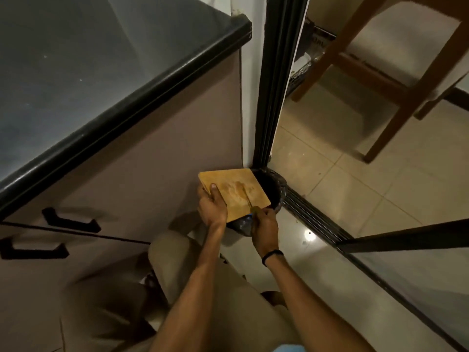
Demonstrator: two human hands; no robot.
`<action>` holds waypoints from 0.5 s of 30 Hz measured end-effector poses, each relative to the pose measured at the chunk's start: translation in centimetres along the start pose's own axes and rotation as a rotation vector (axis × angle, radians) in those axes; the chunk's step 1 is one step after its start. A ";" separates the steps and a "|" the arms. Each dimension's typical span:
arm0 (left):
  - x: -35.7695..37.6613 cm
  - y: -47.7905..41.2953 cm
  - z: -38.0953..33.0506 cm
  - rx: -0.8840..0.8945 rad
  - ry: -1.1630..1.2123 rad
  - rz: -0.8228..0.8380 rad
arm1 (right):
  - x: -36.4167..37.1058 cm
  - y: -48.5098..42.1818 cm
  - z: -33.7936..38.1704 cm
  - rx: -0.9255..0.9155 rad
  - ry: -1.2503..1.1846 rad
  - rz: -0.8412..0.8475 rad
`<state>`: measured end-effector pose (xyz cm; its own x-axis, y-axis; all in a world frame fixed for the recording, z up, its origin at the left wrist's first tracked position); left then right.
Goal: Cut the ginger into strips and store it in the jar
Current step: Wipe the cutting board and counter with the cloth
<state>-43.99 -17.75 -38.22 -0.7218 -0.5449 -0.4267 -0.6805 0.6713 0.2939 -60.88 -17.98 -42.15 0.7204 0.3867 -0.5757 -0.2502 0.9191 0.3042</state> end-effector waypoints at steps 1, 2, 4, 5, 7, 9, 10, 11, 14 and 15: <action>0.3 -0.2 0.3 0.007 -0.008 0.004 | 0.1 -0.2 -0.5 0.018 -0.010 -0.007; 0.5 -0.4 0.5 0.011 -0.012 0.010 | 0.2 -0.5 -0.8 0.018 -0.025 -0.023; 0.8 -1.0 0.8 0.023 -0.021 0.015 | 0.8 -0.7 -0.7 -0.041 0.009 -0.033; 0.9 -1.3 1.0 0.027 -0.025 0.014 | 1.4 -0.8 -0.7 -0.088 0.068 -0.007; 1.1 -1.6 1.3 0.037 -0.043 0.027 | 2.1 -1.1 -1.8 -0.049 0.079 0.001; 1.2 -1.8 1.5 0.064 -0.061 0.041 | 1.8 -1.9 -3.1 0.078 0.037 -0.077; 1.2 -2.0 1.7 0.076 -0.066 0.044 | 1.6 -2.2 -3.3 0.113 0.013 -0.100; 1.2 -2.2 1.8 0.081 -0.069 0.042 | 1.7 -2.4 -3.1 0.093 0.001 -0.092; 1.3 -2.6 2.1 0.081 -0.076 0.039 | 2.9 -2.6 -2.5 0.025 0.050 -0.029; 1.4 -2.7 2.1 0.089 -0.076 0.041 | 3.3 -2.7 -2.8 0.025 0.082 -0.022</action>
<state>-42.89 -19.30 -41.37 -0.7345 -0.4788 -0.4810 -0.6345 0.7359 0.2364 -59.69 -19.00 -47.00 0.6698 0.3725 -0.6423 -0.2184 0.9256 0.3090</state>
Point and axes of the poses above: each hand's wrist, its own y-axis away from the middle knuckle, its own x-axis out of the palm, z = x × y, the point moved 5 cm from there along -y, towards the middle knuckle, and after that the axes turned 11 degrees about z, right-handed, at the moved point
